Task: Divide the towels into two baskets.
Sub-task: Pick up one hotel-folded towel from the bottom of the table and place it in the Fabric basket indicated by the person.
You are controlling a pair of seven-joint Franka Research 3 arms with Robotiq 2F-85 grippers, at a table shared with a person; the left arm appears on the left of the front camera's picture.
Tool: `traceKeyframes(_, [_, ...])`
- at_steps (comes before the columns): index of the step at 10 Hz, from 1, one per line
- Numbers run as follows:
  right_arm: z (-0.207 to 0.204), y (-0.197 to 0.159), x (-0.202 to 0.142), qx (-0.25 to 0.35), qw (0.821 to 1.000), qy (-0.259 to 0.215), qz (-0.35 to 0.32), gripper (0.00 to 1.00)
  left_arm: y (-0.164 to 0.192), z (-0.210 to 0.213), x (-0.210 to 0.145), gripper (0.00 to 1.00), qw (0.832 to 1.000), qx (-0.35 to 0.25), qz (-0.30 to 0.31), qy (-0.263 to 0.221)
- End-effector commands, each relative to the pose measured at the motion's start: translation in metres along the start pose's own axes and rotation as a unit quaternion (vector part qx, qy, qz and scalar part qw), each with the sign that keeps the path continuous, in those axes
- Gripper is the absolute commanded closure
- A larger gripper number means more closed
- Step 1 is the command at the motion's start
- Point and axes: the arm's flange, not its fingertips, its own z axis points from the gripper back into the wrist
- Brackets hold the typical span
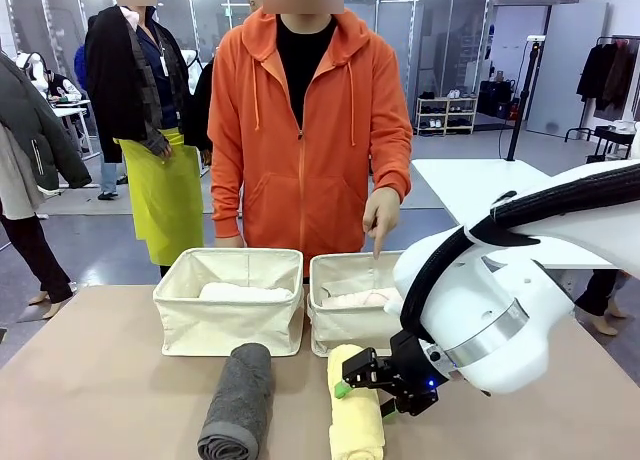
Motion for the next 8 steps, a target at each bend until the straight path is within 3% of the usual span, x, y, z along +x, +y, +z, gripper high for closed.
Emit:
traceKeyframes(1, [0.004, -0.0046, -0.0257, -0.012, 1.0, -0.016, -0.006, 0.0, -0.003, 0.0039, -0.0016, 0.0, 1.0, -0.007, -0.001, 0.001])
traceKeyframes(2, [0.0008, -0.003, -0.0241, -0.016, 1.0, -0.017, -0.002, 0.0, -0.003, 0.0039, -0.0016, 0.0, 1.0, -0.007, -0.001, 0.001])
traceKeyframes(3, [-0.0032, -0.0029, -0.0237, -0.02, 1.0, -0.015, 0.006, 0.08, -0.003, 0.0039, -0.0016, 0.0, 1.0, -0.007, -0.001, 0.001])
traceKeyframes(8, [-0.002, -0.0041, -0.0233, -0.021, 1.0, -0.01, 0.008, 0.58, -0.003, 0.0039, -0.0016, 0.0, 1.0, -0.007, -0.001, 0.001])
